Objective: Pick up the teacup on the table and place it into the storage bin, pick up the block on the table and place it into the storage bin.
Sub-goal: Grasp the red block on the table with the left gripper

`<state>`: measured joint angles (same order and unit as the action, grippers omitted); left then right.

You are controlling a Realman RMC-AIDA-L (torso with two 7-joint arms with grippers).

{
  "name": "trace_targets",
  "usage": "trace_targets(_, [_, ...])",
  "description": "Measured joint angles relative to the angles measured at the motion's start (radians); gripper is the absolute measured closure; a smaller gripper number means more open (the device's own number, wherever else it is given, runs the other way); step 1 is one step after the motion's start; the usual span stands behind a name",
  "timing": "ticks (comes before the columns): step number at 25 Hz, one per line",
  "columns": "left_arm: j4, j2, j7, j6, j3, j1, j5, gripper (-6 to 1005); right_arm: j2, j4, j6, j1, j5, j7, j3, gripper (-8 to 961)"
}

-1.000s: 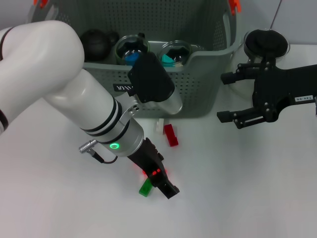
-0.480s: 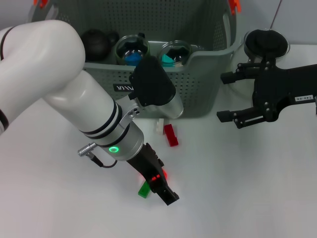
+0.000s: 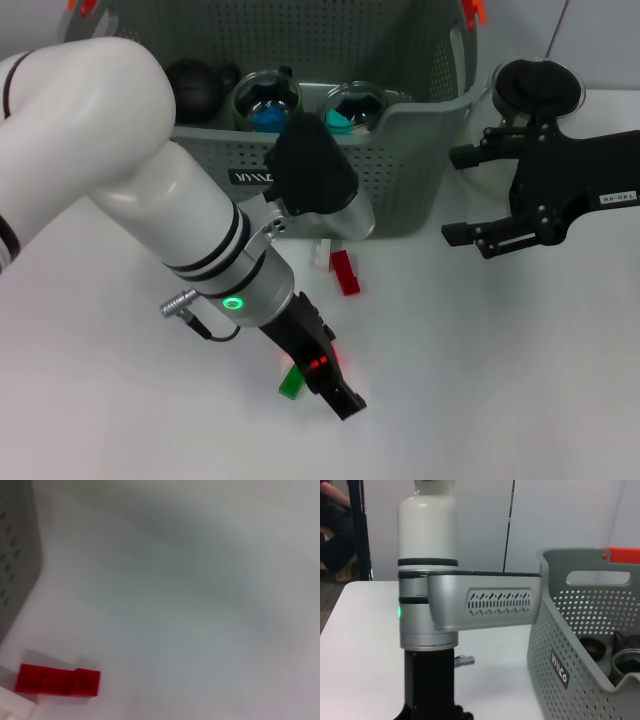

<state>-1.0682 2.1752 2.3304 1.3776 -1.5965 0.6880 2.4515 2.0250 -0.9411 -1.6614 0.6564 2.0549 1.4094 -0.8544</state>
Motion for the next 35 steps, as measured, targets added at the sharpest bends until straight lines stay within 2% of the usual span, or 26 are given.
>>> trace_targets(14, [-0.015, -0.001, -0.015, 0.023, -0.033, 0.011, -0.031, 38, 0.001, -0.001, 0.003, 0.003, 0.001, -0.002, 0.0, 25])
trace_targets(23, [-0.062, -0.008, -0.196, 0.061, -0.025, 0.025, 0.039, 38, 0.003, -0.004, 0.005, 0.004, 0.0, -0.002, 0.001, 26])
trace_targets(35, [-0.082, -0.005, -0.314, 0.051, -0.091, 0.05, 0.062, 38, 0.006, -0.005, -0.002, -0.002, -0.024, -0.007, 0.003, 26])
